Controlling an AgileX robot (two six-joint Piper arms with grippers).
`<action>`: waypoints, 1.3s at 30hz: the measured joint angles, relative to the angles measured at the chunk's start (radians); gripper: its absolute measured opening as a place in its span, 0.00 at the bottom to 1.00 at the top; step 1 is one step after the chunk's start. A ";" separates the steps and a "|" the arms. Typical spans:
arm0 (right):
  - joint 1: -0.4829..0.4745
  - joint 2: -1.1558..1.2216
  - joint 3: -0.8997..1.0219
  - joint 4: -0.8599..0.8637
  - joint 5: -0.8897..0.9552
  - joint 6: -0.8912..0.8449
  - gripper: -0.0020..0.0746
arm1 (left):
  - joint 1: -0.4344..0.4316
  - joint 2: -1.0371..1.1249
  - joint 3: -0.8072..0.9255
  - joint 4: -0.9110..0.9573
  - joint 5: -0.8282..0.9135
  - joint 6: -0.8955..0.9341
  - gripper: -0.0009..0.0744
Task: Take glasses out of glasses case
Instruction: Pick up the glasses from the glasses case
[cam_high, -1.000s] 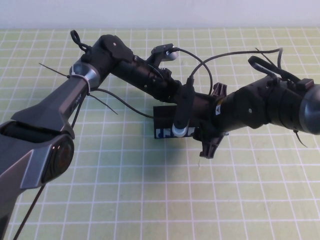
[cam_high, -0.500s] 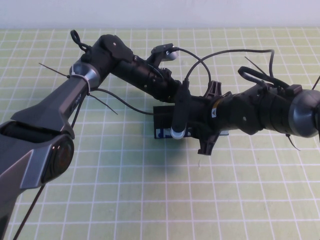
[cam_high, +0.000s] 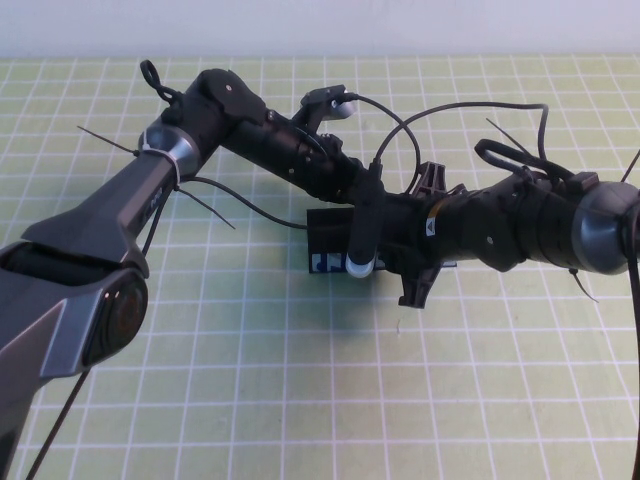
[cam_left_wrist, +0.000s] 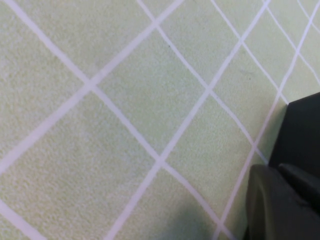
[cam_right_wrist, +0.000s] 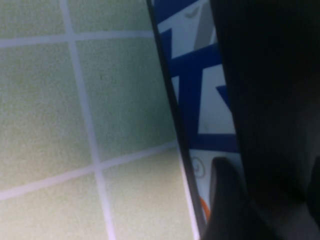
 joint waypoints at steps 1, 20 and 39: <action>0.000 0.000 0.000 0.000 -0.003 0.000 0.40 | 0.000 0.000 0.000 0.000 0.000 0.000 0.01; 0.000 -0.018 0.000 -0.004 -0.013 -0.008 0.10 | 0.002 0.000 -0.002 0.000 -0.031 -0.002 0.01; -0.001 -0.021 -0.004 0.002 -0.046 0.010 0.05 | 0.156 -0.235 -0.002 0.122 0.021 -0.038 0.01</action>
